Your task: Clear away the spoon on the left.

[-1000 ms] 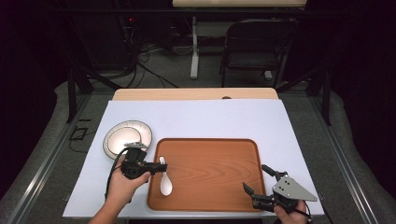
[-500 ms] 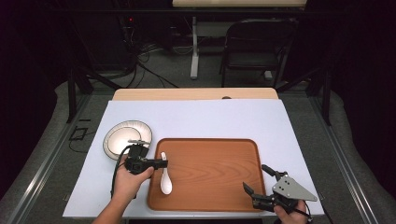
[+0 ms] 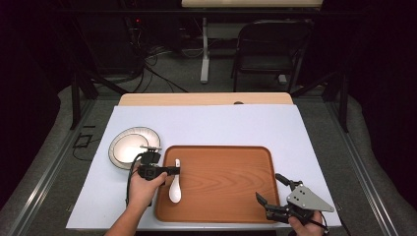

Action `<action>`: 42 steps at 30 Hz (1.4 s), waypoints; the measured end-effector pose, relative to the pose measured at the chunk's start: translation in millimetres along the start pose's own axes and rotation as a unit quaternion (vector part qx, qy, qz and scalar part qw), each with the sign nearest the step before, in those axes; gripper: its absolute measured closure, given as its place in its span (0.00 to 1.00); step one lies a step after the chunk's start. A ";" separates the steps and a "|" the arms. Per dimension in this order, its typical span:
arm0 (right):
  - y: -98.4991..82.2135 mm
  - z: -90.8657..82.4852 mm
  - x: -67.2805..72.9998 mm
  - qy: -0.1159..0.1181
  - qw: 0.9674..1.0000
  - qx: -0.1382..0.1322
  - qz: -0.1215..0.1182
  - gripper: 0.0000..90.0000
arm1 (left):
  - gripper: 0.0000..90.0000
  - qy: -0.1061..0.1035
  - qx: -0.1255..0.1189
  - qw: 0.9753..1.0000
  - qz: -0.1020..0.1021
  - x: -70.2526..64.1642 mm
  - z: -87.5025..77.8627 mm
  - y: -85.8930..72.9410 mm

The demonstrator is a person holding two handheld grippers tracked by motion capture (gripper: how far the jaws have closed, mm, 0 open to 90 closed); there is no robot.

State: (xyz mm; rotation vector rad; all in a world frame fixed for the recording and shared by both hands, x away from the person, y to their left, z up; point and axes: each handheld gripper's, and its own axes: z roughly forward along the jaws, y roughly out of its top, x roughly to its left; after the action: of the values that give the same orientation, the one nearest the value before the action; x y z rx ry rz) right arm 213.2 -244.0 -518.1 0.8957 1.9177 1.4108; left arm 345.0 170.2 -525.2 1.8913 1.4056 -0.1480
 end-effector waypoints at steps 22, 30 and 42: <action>0.0 -0.2 -0.5 0.003 1.000 0.000 0.000 0.16 | 0.87 0.028 0.004 0.999 -0.034 6.9 19.4 -5.4; 0.1 -0.1 -0.8 0.003 1.000 0.000 0.001 0.16 | 0.81 0.046 0.003 0.999 -0.023 6.5 18.4 -5.8; 0.2 -0.5 -1.1 0.003 1.000 -0.001 0.001 0.16 | 0.65 0.073 -0.018 0.997 0.006 2.8 11.8 -7.6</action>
State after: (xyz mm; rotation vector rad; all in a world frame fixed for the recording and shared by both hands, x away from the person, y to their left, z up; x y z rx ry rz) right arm 213.5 -245.1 -517.7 0.8930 1.9203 1.4175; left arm 343.5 165.8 -538.7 1.9130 1.4835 0.0206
